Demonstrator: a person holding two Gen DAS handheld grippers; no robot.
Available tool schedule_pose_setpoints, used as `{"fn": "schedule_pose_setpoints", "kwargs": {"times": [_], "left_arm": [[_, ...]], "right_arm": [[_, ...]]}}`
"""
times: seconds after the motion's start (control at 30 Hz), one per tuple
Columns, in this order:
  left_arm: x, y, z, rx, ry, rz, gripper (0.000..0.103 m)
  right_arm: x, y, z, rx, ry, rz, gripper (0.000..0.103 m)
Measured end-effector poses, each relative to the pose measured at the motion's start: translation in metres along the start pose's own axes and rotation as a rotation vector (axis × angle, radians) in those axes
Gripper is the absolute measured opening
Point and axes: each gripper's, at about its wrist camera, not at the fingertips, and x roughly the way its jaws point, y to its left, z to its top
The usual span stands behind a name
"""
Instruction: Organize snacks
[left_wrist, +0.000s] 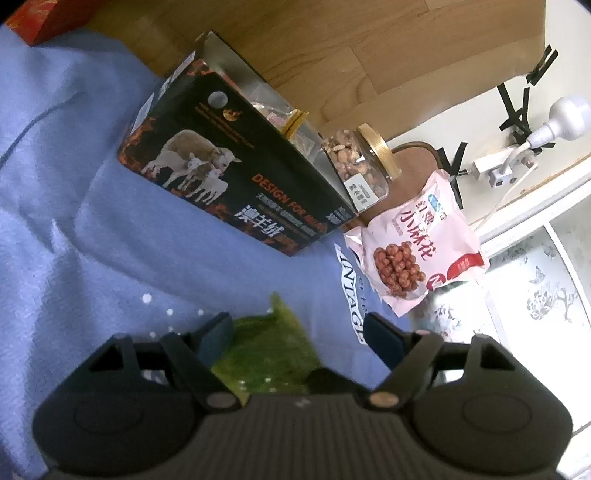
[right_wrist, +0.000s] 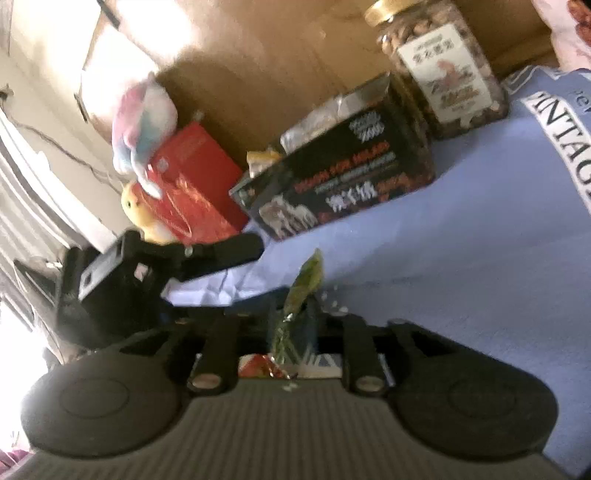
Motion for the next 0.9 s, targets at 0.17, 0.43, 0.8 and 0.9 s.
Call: {"fn": "schedule_pose_setpoints", "kwargs": {"times": [0.17,0.43,0.8,0.9], "left_arm": [[0.0,0.0,0.0,-0.007,0.0,-0.006,0.079],[-0.003,0.002,0.001,-0.013,-0.011,-0.009,0.08],[-0.005,0.002,0.002,-0.002,-0.023,0.022,0.08],[-0.006,0.003,0.002,-0.006,-0.025,0.017,0.08]], "right_arm": [[0.014,0.0,-0.005,-0.02,0.031,-0.04,0.023],[0.012,0.004,-0.003,-0.021,0.004,-0.009,0.018],[0.024,0.008,-0.002,-0.001,0.043,0.038,0.032],[0.029,0.008,-0.003,0.003,0.061,0.037,0.032]]}}
